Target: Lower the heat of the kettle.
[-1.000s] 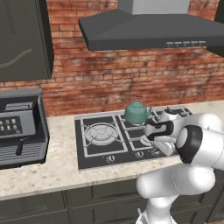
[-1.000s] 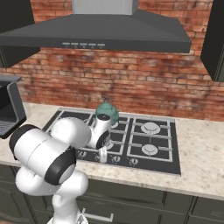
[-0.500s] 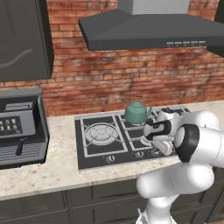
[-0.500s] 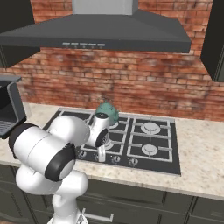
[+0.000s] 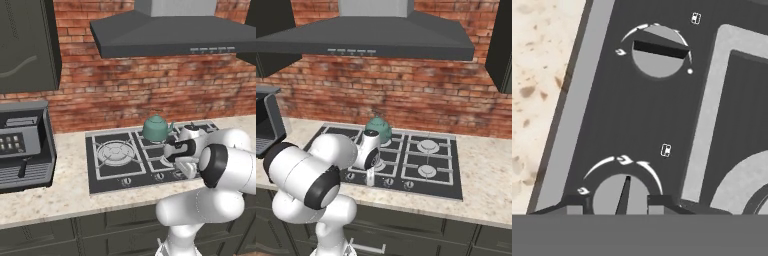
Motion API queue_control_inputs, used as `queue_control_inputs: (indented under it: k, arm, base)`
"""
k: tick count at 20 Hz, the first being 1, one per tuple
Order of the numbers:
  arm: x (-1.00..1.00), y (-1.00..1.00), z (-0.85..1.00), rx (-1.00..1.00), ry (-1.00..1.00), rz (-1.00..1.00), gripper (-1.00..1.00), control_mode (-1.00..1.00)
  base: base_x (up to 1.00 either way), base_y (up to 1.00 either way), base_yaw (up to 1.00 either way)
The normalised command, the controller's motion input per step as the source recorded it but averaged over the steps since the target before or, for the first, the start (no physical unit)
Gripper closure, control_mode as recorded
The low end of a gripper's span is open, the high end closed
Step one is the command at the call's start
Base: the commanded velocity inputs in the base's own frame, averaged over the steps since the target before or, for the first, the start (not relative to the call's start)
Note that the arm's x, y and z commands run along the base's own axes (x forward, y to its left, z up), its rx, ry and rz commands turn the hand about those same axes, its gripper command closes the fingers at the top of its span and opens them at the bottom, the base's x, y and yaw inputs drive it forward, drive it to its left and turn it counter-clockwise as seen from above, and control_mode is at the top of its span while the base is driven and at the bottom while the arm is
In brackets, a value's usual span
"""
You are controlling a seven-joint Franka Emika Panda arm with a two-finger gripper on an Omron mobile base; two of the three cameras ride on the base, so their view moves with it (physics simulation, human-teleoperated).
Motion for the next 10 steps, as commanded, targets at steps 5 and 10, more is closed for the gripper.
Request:
queue_control_inputs:
  k: [5,10]
  arm:
    - [0.00,0.00,-0.01,0.00,0.00,-0.22,1.00,-1.00]
    - [0.00,0.00,0.00,0.00,0.00,-0.29,1.00,-1.00]
  base:
    - [0.00,0.00,0.00]
    - [0.00,0.00,0.00]
